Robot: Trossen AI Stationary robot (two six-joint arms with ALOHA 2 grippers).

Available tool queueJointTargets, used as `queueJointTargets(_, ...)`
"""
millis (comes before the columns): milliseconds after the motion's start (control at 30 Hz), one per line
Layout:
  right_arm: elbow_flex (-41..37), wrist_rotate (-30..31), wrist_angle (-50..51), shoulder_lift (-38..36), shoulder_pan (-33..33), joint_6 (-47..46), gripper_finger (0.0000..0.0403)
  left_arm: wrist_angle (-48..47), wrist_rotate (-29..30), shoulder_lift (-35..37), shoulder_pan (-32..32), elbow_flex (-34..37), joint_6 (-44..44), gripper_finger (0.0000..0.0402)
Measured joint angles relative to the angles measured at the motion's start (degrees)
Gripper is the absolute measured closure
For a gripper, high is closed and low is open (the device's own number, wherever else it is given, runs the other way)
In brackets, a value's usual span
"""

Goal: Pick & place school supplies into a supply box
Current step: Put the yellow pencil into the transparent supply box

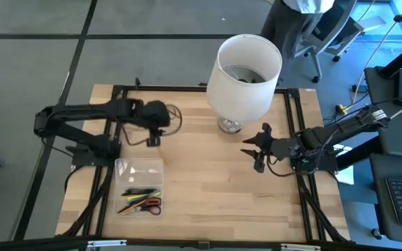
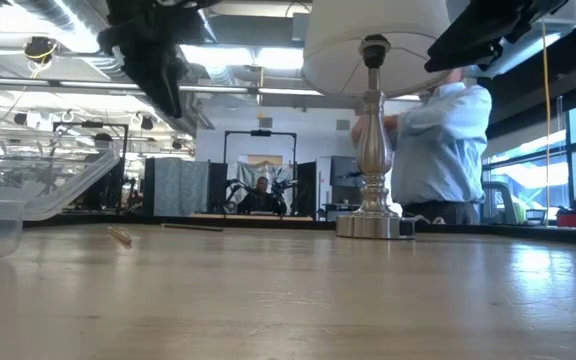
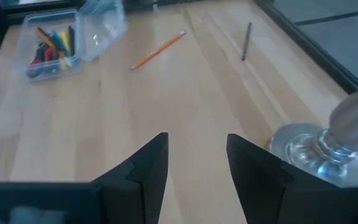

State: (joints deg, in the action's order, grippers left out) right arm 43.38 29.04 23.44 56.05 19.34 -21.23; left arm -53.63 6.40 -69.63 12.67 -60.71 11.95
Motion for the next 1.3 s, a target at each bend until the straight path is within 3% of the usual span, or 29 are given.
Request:
queueJointTargets(100, 0.0, 0.0, 0.0, 0.0, -1.6, -1.0, 0.0236, -4.0, -3.2, 0.0, 4.6, 0.1, 8.0, 0.0246)
queueJointTargets(267, 0.0, 0.0, 0.0, 0.0, -4.1, -1.0, 0.0236, -9.3, -2.0, -2.4, 9.1, 0.3, 17.3, 0.0257)
queueJointTargets(567, 0.0, 0.0, 0.0, 0.0, -7.4, -1.0, 0.0236, -9.6, -1.6, -12.8, 10.4, 0.3, 29.5, 0.0268)
queueJointTargets(767, 0.0, -0.1, 0.8, 0.0, -7.6, -1.0, 0.0236, -9.6, -1.4, -21.0, 10.2, 0.4, 31.9, 0.0268)
queueJointTargets(967, -0.7, -0.2, 2.1, 0.1, -7.6, -3.2, 0.0236, -12.5, -1.4, -27.2, 10.2, 0.4, 27.3, 0.0269)
queueJointTargets(1300, -6.1, 0.0, -0.1, 0.1, -7.6, -7.2, 0.0236, -10.2, 0.6, -28.4, 7.5, 3.5, 30.7, 0.0268)
